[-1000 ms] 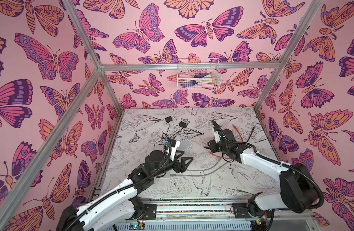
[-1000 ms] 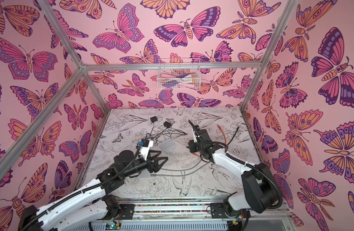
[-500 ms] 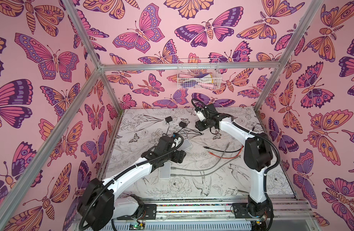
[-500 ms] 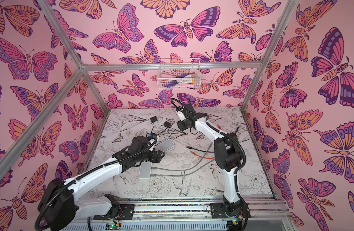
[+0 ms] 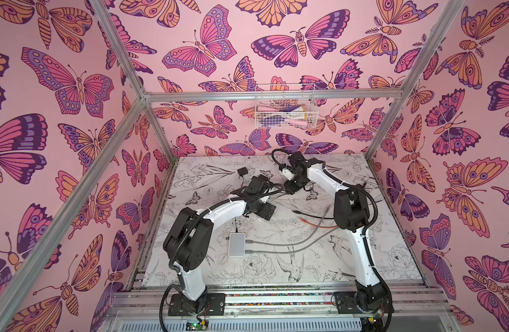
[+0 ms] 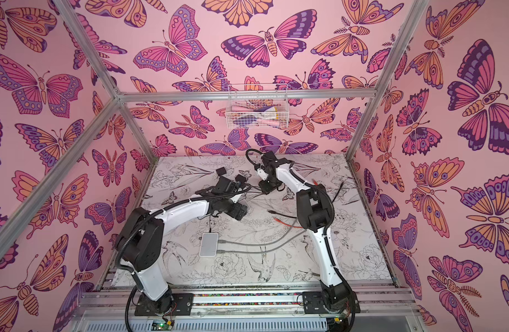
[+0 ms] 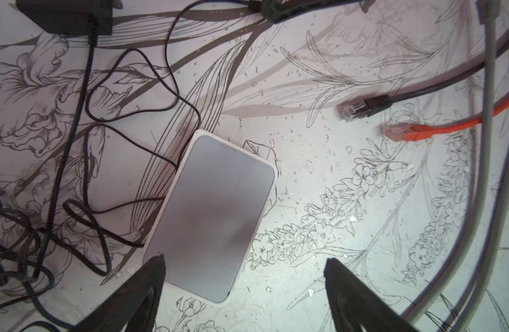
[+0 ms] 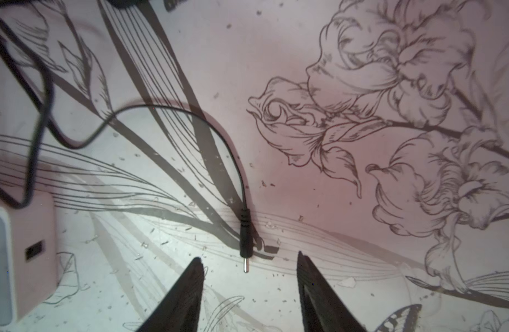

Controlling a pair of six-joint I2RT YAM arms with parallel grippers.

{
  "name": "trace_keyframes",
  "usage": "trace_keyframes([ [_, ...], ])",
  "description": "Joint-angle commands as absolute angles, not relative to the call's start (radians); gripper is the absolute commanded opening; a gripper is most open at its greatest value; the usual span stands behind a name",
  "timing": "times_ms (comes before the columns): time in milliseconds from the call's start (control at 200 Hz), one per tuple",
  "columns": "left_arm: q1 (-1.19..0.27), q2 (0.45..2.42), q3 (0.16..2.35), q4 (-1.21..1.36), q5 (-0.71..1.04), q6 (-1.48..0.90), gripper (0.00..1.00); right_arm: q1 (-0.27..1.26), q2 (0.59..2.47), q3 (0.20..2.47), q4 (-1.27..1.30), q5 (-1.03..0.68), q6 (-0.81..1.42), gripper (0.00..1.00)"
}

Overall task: Insert the plug into the switch port
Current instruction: 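Grasp the black cable plug with the right gripper while the left grasps the white box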

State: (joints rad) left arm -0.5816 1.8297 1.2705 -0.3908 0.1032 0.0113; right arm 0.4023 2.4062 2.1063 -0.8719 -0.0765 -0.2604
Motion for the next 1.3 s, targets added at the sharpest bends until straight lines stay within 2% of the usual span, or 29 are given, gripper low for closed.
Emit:
trace_keyframes([
  [0,-0.571,1.874,1.336,-0.482,0.061,0.072,0.89,0.393,2.439,2.16,-0.922,-0.074,-0.303,0.53],
  [195,-0.552,1.954,1.403,-0.529,0.049,0.096,0.89,0.393,2.52,2.235,-0.933,-0.074,-0.315,0.49],
  [286,-0.548,1.972,1.412,-0.538,0.063,0.102,0.87,0.393,2.574,2.31,-0.993,-0.086,-0.324,0.43],
  [391,-0.549,1.995,1.425,-0.554,0.075,0.102,0.86,0.4,2.611,2.339,-1.036,-0.059,-0.328,0.31],
  [551,-0.55,2.046,1.466,-0.604,0.077,0.102,0.82,0.416,2.62,2.33,-1.068,-0.026,-0.336,0.24],
  [772,-0.557,2.093,1.486,-0.632,0.088,0.11,0.8,0.429,2.584,2.287,-1.101,-0.138,-0.319,0.11],
  [917,-0.57,2.132,1.501,-0.656,0.087,0.113,0.8,0.43,2.531,2.217,-1.055,-0.192,-0.291,0.07],
  [1298,-0.605,2.205,1.54,-0.737,-0.031,0.13,0.81,0.43,2.489,2.131,-0.996,-0.213,-0.259,0.06],
])
